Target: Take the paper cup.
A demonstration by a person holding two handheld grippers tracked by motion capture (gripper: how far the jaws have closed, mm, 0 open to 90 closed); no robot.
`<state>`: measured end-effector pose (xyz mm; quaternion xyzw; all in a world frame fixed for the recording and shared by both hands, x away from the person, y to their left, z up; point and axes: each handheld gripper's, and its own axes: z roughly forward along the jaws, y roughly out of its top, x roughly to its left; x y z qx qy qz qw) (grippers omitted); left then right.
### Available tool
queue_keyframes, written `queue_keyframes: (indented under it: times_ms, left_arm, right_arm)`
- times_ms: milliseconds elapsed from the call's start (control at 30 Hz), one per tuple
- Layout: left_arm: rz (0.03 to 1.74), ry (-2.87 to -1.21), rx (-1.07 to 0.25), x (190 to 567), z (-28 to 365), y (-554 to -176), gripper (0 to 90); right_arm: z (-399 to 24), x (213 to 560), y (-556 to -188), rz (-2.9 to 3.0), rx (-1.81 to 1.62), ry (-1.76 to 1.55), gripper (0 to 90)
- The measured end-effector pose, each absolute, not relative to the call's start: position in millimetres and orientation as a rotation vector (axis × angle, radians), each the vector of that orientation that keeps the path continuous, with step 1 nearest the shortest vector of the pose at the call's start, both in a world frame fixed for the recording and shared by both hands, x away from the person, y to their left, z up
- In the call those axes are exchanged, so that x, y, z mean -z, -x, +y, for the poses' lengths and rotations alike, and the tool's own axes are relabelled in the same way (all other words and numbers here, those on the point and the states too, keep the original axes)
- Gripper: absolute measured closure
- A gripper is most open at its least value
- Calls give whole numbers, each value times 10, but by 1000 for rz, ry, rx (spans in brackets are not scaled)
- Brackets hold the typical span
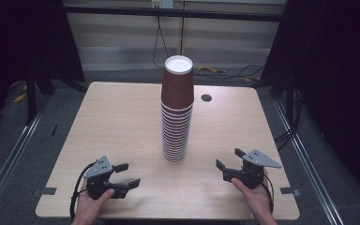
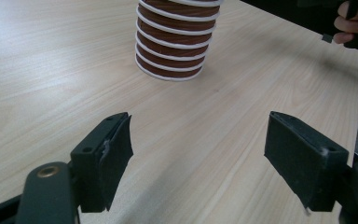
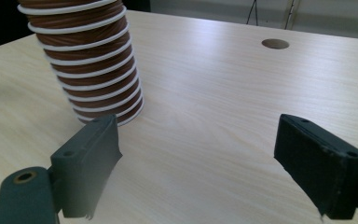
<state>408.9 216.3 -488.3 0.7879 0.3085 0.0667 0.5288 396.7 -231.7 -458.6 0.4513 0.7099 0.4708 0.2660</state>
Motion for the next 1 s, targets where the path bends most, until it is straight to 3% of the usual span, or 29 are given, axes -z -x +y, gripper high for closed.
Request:
queue_keyframes:
  times_ms: [733, 833, 1000]
  left_arm:
    - [695, -1894, -155, 4888, 2154, -4082, 182]
    - [704, -1890, -159, 4887, 2160, -4085, 177]
    - [715, -1885, -167, 4882, 2174, -4088, 177]
  right_arm:
    - [-2227, 4393, -3901, 2047, -1343, -1126, 157]
    - [-2220, 4338, -3901, 2067, -1379, -1115, 219]
    - [-2186, 4206, -3913, 2086, -1423, -1098, 190]
